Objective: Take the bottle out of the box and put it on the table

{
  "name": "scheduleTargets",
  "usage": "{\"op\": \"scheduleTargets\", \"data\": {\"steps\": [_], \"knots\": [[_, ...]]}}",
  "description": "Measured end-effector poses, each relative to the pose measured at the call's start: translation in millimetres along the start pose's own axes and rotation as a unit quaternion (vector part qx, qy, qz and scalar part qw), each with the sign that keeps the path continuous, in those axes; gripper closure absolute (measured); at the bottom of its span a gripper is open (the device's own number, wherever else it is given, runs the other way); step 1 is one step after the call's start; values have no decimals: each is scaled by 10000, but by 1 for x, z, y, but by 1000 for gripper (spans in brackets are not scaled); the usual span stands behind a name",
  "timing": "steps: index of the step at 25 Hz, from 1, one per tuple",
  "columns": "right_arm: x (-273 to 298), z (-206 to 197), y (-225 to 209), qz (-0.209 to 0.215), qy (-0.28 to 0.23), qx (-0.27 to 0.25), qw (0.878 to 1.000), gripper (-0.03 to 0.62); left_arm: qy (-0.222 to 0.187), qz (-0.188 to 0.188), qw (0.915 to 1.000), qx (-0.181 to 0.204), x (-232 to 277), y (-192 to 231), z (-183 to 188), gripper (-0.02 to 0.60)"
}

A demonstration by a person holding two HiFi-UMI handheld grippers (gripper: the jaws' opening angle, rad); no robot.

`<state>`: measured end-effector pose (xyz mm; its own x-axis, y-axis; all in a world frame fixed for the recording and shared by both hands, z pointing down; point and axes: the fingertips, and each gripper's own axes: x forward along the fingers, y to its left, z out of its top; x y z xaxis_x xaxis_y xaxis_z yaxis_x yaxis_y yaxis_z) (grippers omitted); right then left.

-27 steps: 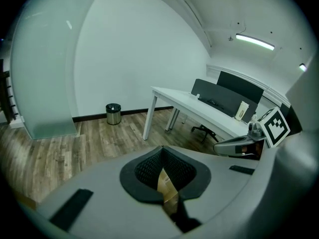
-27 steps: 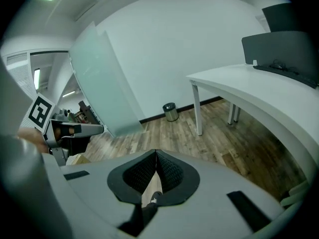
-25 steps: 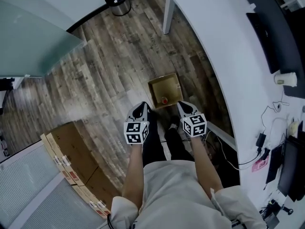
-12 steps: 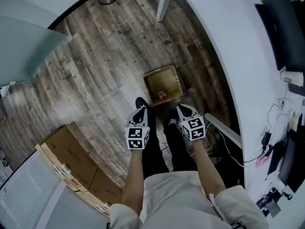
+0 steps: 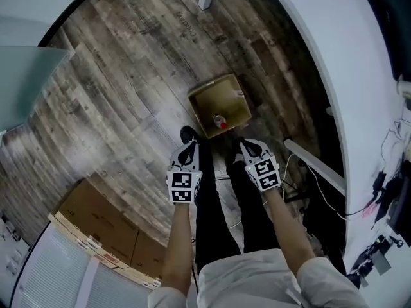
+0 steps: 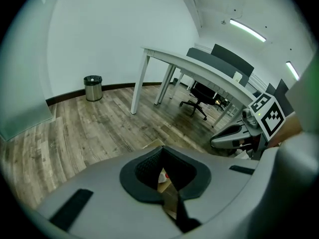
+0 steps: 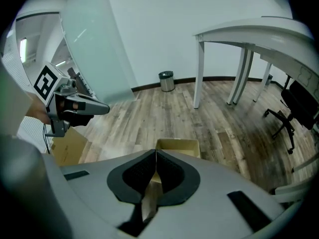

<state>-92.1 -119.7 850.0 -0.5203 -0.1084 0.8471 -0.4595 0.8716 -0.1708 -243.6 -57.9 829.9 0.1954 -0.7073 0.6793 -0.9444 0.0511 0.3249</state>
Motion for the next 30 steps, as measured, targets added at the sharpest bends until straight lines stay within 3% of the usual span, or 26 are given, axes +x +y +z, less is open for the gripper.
{"op": "scheduleTargets", "data": {"steps": [12, 20, 30], "knots": [[89, -41, -4, -119, 182, 199, 9996, 551, 225, -511, 9973, 484, 87, 13, -41, 569], [172, -107, -28, 145, 438, 239, 9987, 538, 257, -546, 9970, 478, 168, 27, -94, 569], [251, -157, -45, 256, 900, -349, 9950, 413, 344, -783, 9944, 626, 223, 26, -153, 569]]}}
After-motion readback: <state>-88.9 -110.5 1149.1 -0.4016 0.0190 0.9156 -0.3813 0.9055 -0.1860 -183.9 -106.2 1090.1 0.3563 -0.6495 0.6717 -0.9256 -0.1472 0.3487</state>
